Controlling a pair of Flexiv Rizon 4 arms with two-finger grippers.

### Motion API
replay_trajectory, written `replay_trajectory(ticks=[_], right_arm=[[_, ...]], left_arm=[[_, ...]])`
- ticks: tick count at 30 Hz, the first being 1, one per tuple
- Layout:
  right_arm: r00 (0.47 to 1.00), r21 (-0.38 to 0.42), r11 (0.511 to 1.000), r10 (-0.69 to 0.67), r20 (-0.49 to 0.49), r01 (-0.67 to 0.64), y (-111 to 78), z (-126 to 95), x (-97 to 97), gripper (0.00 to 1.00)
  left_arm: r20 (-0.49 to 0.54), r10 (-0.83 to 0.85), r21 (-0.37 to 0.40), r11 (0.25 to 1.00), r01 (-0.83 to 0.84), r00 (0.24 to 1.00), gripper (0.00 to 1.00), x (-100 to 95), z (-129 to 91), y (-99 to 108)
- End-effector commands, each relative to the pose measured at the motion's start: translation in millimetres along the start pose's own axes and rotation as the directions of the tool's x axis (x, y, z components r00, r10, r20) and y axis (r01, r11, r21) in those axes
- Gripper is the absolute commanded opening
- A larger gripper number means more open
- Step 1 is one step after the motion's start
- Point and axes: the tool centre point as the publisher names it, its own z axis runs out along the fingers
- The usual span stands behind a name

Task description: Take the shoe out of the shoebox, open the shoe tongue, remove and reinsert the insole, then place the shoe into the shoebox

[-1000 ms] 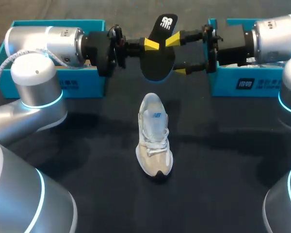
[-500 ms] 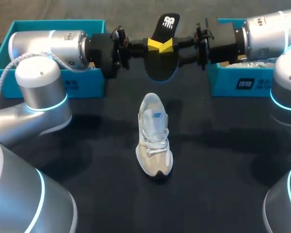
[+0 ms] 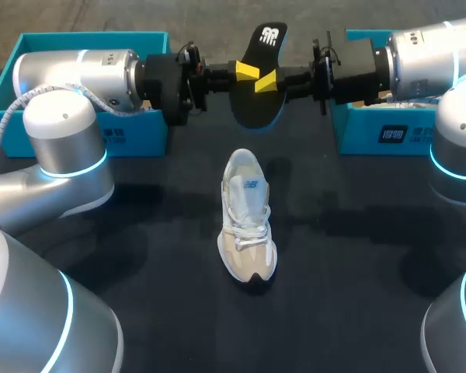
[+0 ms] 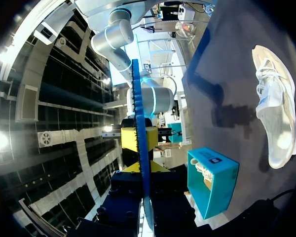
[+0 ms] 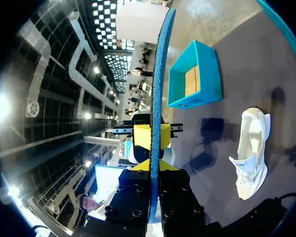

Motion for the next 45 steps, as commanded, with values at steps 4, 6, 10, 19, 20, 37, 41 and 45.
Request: replay_trajectory(ticks=[4, 6, 10, 19, 20, 37, 41, 45], right_arm=[[1.000, -0.009, 1.000, 0.007, -0.012, -0.007, 0.3, 2.0, -1.1, 0.00], [1.000, -0.010, 1.000, 0.007, -0.012, -0.008, 0.7, 1.9, -1.8, 0.00], [1.000, -0.012, 1.000, 0.006, -0.012, -0.006, 1.9, 1.5, -3.8, 0.00], [1.000, -0.035, 0.999, -0.001, -0.002, 0.001, 3.5, -7.2, -7.0, 0.00], [1.000, -0.039, 0.999, -0.001, 0.001, 0.001, 3.9, -8.6, -7.5, 0.00], [0.956, -0.002, 0.958, -0.285, -0.066, 0.285, 3.8, -14.4, 8.1, 0.00], [0.954, 0.011, 0.954, -0.300, -0.028, 0.300, 5.9, -14.1, 10.7, 0.00], [0.954, 0.011, 0.954, -0.300, -0.028, 0.300, 5.9, -14.1, 10.7, 0.00]], left_arm=[[-0.005, 0.012, 0.012, 1.000, -0.012, 1.000, 1.00, -0.1, 1.1, 1.4], [-0.015, 0.017, 0.024, 1.000, -0.017, 1.000, 1.00, -0.4, -1.4, 1.8], [-0.039, 0.026, 0.036, 0.999, -0.024, 0.999, 1.00, 0.8, -9.8, 1.1], [-0.090, 0.027, 0.033, 0.999, -0.024, 0.996, 1.00, 2.9, -41.7, 4.0], [-0.097, 0.028, 0.025, 0.999, -0.026, 0.995, 1.00, 3.2, -45.9, 4.6], [-0.228, 0.027, 0.206, 0.978, 0.021, 0.973, 1.00, 11.5, -97.2, 2.5], [-0.300, 0.014, 0.245, 0.967, 0.063, 0.954, 1.00, 14.5, -101.6, 0.2], [-0.300, 0.014, 0.245, 0.967, 0.063, 0.954, 1.00, 14.5, -101.6, 0.2]])
